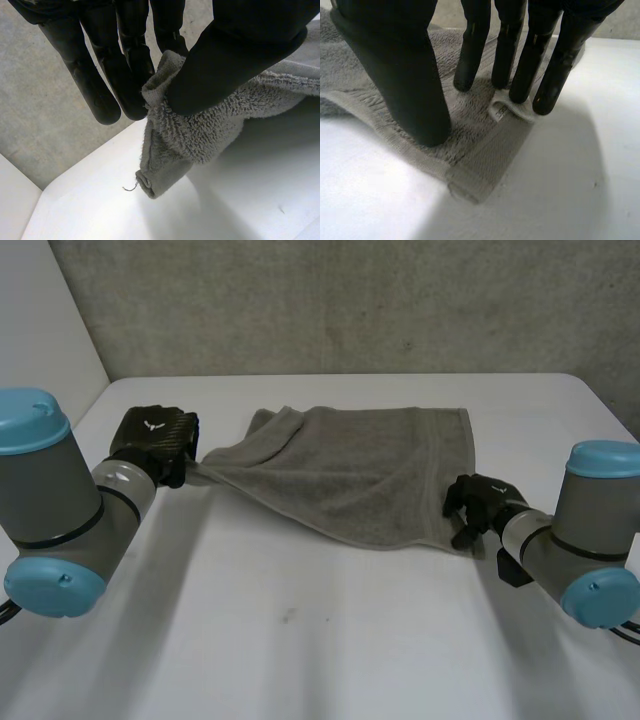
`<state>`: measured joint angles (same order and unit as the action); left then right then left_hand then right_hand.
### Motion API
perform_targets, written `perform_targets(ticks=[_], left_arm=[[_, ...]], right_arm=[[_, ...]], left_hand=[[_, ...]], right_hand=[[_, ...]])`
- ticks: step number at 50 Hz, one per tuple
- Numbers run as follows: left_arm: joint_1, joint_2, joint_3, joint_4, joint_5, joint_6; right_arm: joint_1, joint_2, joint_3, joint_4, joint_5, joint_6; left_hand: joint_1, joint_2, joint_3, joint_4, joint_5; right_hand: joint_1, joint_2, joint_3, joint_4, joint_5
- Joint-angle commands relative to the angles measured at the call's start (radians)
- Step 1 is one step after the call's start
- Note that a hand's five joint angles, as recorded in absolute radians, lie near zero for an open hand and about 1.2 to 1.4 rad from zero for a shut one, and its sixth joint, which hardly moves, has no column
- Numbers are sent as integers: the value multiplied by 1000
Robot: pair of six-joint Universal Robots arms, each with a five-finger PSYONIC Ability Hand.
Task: Fold the towel.
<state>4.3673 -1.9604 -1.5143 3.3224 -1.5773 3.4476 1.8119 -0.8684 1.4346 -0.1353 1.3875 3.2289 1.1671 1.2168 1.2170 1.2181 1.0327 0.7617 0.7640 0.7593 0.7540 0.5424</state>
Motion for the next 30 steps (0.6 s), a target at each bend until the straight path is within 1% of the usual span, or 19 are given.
perform_targets(ticks=[1,6,7,8,10,11,13,14,15,16,17,18,19,20,24,30], left_arm=[[0,0,2,0,0,1],[0,0,0,0,-1,-1],[0,0,-1,0,-1,1],[0,0,-1,0,-1,1],[0,0,-3,0,-1,1],[0,0,-3,0,-1,1],[-2,0,-3,0,-1,1],[-2,0,-3,0,-1,1],[-2,0,-4,0,-1,1],[-2,0,-4,-1,-1,1],[-2,0,-4,-1,-1,1],[-3,0,-6,-1,-1,1],[-3,0,-6,-1,-1,1],[-3,0,-6,-1,-1,1],[-5,0,-7,-1,-1,1],[-3,0,-7,-1,-1,1]], right_arm=[[0,3,-19,-52,-1,-33],[0,15,-39,-63,-1,-53],[0,28,-51,-63,1,-55],[0,28,-51,-63,1,-55],[0,40,-71,-63,1,-57],[0,40,-71,-63,1,-57],[0,48,-79,-61,-1,-57],[0,48,-79,-61,-1,-57],[-2,43,-80,-52,-8,-58],[-8,28,-80,-43,-5,-58],[-8,28,-80,-43,-5,-58],[-11,5,-71,-21,-7,-58],[-11,5,-71,-21,-7,-58],[-11,-30,-63,18,-8,-60],[-8,-90,-20,141,-22,-89],[-3,-106,38,145,-18,-144]], left_hand=[[229,180,179,178,189],[229,180,179,178,189],[229,180,179,178,189],[229,180,179,178,189],[229,180,179,178,189],[229,180,179,178,189],[229,180,179,178,189],[229,180,179,178,189],[229,180,179,178,189],[229,180,179,178,189],[229,180,179,178,189],[229,180,179,178,189],[229,180,179,178,189],[229,180,179,178,189],[229,180,179,178,189],[229,180,179,178,189]], right_hand=[[200,198,203,208,245],[289,287,291,297,334],[371,368,373,378,415],[371,369,374,379,416],[526,524,529,534,571],[527,525,529,535,572],[626,624,629,634,671],[627,625,629,635,672],[563,561,565,571,608],[333,330,335,340,377],[330,328,333,338,375],[-152,-154,-150,-144,-107],[-157,-159,-155,-149,-112],[-445,-447,-442,-437,-400],[-468,-471,-466,-461,-424],[-454,-456,-451,-446,-409]])
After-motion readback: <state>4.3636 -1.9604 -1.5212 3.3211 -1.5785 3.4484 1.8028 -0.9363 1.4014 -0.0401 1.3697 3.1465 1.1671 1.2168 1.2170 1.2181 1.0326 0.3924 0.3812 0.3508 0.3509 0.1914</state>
